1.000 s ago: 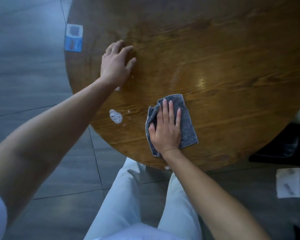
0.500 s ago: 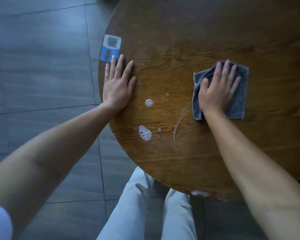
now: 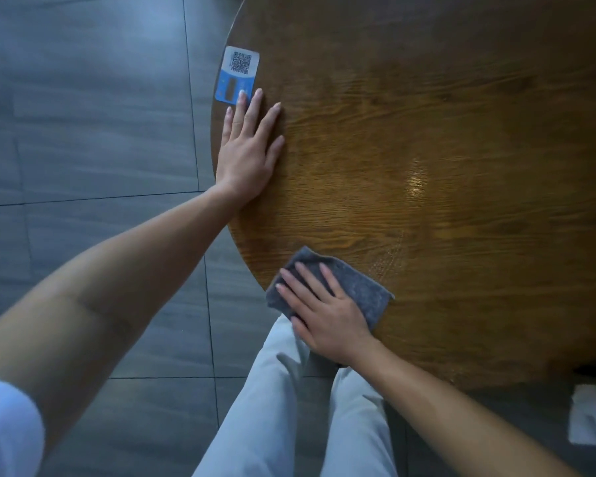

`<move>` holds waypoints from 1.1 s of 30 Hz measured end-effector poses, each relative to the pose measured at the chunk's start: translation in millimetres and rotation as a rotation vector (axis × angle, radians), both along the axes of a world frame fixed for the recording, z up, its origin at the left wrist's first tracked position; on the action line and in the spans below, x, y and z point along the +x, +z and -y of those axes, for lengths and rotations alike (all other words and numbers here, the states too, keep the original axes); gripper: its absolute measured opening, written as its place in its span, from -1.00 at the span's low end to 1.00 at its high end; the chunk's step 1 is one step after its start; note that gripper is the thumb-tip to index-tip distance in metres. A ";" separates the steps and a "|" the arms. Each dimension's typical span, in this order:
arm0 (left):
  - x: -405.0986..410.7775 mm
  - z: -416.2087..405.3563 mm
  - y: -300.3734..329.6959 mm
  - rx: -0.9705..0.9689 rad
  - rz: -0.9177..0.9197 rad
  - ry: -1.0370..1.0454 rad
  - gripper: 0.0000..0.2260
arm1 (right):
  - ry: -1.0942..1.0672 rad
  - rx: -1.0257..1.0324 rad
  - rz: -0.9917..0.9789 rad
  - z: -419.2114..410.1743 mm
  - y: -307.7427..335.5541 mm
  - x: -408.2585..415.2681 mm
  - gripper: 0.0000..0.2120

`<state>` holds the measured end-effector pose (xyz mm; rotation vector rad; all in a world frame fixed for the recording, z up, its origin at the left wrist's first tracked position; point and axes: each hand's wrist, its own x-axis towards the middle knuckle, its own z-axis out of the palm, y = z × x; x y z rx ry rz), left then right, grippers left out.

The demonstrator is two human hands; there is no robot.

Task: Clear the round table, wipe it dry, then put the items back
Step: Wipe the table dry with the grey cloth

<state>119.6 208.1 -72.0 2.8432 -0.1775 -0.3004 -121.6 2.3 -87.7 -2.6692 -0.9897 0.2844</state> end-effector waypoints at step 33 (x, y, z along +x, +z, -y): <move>-32.5 5.3 -8.2 -0.029 0.092 0.117 -0.51 | -0.156 -0.039 -0.030 87.2 2.2 -80.0 -0.36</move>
